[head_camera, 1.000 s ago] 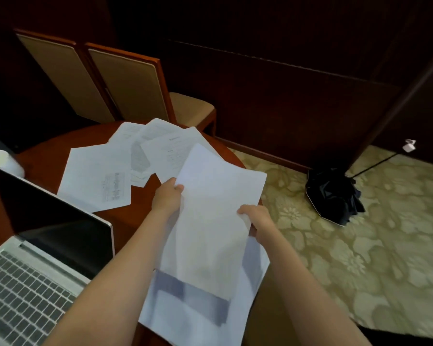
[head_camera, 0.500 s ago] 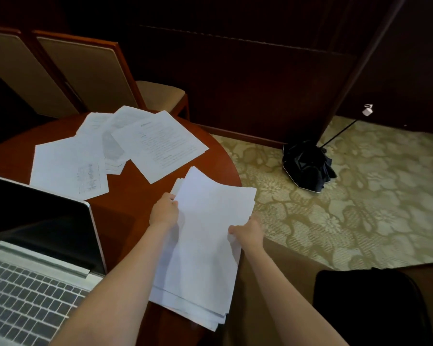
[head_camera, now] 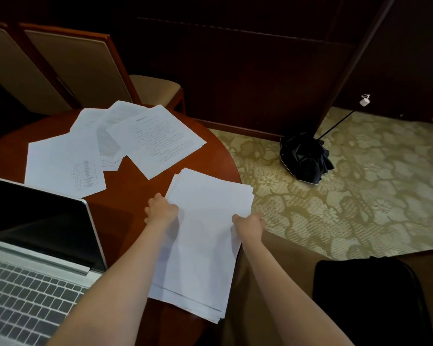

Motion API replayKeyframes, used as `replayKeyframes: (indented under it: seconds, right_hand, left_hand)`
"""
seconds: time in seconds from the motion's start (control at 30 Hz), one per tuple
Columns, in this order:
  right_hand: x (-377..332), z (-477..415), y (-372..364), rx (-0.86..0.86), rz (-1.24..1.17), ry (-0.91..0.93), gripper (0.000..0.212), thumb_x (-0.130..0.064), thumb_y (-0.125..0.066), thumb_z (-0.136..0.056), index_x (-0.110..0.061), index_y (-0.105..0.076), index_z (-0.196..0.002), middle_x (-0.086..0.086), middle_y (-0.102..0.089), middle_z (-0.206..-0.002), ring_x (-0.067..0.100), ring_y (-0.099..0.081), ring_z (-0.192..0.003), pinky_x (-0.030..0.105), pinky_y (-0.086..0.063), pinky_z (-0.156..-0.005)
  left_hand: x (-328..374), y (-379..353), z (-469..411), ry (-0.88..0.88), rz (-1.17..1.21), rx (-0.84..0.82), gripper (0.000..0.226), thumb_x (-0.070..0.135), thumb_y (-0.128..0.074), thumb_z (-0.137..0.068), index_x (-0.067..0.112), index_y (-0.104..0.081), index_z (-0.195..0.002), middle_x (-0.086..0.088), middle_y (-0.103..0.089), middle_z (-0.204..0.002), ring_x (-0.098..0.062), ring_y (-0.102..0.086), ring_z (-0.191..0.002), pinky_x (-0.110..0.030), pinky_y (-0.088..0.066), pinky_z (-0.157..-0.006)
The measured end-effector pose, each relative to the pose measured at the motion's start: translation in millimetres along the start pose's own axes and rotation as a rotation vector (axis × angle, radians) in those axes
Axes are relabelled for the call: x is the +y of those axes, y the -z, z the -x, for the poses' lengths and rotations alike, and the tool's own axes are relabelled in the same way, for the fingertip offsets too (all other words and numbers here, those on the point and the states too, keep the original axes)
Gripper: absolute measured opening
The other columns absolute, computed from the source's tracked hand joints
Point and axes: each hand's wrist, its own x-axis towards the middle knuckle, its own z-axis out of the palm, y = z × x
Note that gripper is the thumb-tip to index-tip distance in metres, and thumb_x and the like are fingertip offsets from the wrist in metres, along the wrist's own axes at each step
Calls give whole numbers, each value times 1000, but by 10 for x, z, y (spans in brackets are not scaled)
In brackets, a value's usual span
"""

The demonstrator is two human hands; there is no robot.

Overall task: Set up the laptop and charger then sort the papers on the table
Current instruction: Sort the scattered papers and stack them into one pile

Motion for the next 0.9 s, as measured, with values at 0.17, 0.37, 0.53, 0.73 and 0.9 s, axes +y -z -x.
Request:
replayKeyframes:
  seconds: [0.17,0.37,0.53,0.73,0.9]
  right_hand:
    - [-20,-101,-174,-107,-102,-30,92,-28,-48,-52,2,-33,-138,11,-45,-139,28,-48,-123,32,-44,-93]
    - [-200,-17,-32,30,40,1,67,-14,-52,-80,1,-25,-140,15,-27,-145,29,-28,-135,39,-32,-108]
    - [-612,-219,-98,43,165,206,64,-13,-48,-83,-3,-27,-143,15,-29,-147,30,-37,-130,44,-40,-103]
    - [-1241,-389,-412,-164,251,407,57,-11,-48,-88,-5,-32,-143,13,-35,-144,22,-54,-100,34,-46,-85]
    - [-1672,-553,-770,-296,409,484,49,-16,-44,-92,-7,-37,-140,12,-34,-144,26,-57,-106,30,-44,-80]
  left_hand:
    - [34,-72,28,-7,82,-94,57,18,-48,-92,10,-27,-144,-12,-31,-148,-33,-33,-135,-45,-38,-107]
    - [135,-18,-28,3,74,-43,59,16,-46,-93,13,-21,-147,-11,-25,-151,-33,-28,-138,-48,-33,-110]
    - [319,244,-262,17,254,-4,50,16,-46,-93,13,-33,-141,-12,-39,-143,-31,-42,-129,-41,-41,-102]
    - [431,543,-562,154,607,17,43,8,-45,-93,6,-39,-136,-8,-48,-134,-25,-49,-111,-30,-41,-86]
    - [449,803,-876,307,768,47,49,9,-44,-95,3,-30,-142,-11,-53,-103,-23,-51,-86,-31,-42,-81]
